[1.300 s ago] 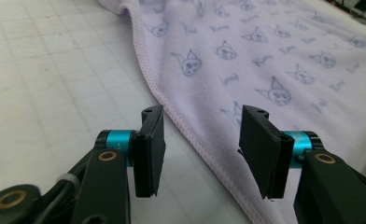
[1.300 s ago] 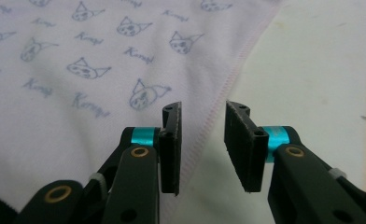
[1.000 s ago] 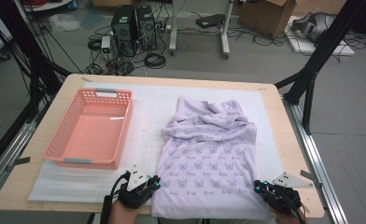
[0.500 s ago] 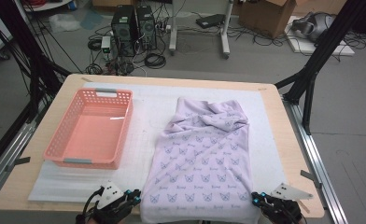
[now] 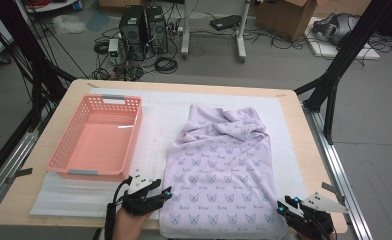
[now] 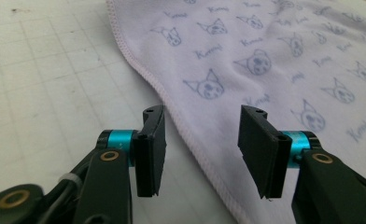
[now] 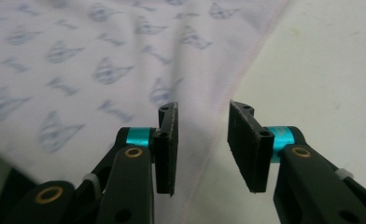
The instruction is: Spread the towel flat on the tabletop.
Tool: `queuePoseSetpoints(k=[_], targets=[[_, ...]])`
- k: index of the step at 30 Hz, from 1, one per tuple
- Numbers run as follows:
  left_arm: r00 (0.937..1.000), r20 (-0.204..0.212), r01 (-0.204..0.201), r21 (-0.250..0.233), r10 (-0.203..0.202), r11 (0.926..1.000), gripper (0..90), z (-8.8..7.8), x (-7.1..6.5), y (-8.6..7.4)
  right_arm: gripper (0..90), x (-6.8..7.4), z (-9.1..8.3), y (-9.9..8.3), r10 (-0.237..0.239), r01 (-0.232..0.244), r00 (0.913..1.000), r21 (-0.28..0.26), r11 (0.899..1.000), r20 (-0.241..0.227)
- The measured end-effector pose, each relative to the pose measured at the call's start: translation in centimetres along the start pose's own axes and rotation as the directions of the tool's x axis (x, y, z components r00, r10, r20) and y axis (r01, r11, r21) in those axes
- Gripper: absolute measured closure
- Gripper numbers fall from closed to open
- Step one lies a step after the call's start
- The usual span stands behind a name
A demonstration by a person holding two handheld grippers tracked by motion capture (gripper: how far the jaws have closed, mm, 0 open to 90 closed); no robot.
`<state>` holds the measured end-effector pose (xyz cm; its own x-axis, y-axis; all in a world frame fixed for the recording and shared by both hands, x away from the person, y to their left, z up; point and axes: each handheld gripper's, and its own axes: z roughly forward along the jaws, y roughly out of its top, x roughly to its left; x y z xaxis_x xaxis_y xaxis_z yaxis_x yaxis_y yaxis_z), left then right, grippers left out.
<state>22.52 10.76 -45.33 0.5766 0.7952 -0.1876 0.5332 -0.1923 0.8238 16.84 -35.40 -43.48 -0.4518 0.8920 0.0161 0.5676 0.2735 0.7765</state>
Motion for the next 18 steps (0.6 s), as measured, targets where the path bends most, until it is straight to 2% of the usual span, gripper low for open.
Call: queuePoseSetpoints(k=[2, 4, 6, 8, 9, 10, 13, 18], targets=[[0.9999, -0.007, 0.013, 0.017, -0.013, 0.9998, 52.1, 0.6, 0.1, 0.2, 62.4, -0.6, 1.2, 0.3, 0.020, -0.020, 0.9998, 0.011, 1.000, 0.007], [0.9999, -0.015, 0.001, 0.025, 0.000, 0.9997, 51.2, 0.9, -0.2, 0.3, 62.2, -1.0, 2.2, 0.6, 0.032, -0.032, 0.9995, 0.020, 0.999, -0.005], [0.9985, -0.045, -0.030, 0.033, 0.032, 0.9990, 51.6, 1.1, -0.7, 0.3, 62.3, -1.0, 3.0, 0.8, 0.029, -0.028, 0.9995, 0.040, 0.999, -0.010], [0.9933, -0.088, -0.072, 0.035, 0.075, 0.9968, 63.7, 1.0, -0.9, 0.2, 67.5, -0.8, 3.3, 0.9, 0.026, -0.026, 0.9995, 0.033, 0.999, -0.016], [0.9956, -0.076, -0.051, 0.034, 0.054, 0.9981, 72.6, 0.9, -0.6, 0.2, 71.0, -0.7, 3.4, 0.9, 0.025, -0.024, 0.9994, 0.034, 0.999, -0.025], [0.9972, -0.062, -0.040, 0.033, 0.042, 0.9987, 85.1, 0.8, -0.5, 0.2, 75.5, -0.5, 3.4, 1.0, 0.014, -0.013, 0.9994, 0.034, 0.999, -0.031], [0.9971, -0.059, -0.047, 0.033, 0.049, 0.9984, 88.0, 0.2, -0.5, -0.2, 82.8, -0.3, 3.4, 1.1, -0.003, 0.005, 0.9989, 0.034, 0.999, -0.048], [0.9993, -0.037, -0.006, 0.030, 0.007, 0.9995, 88.2, -2.1, 0.4, -1.3, 85.0, 0.0, 3.4, 1.0, 0.000, 0.003, 0.9950, 0.029, 1.000, -0.100]])
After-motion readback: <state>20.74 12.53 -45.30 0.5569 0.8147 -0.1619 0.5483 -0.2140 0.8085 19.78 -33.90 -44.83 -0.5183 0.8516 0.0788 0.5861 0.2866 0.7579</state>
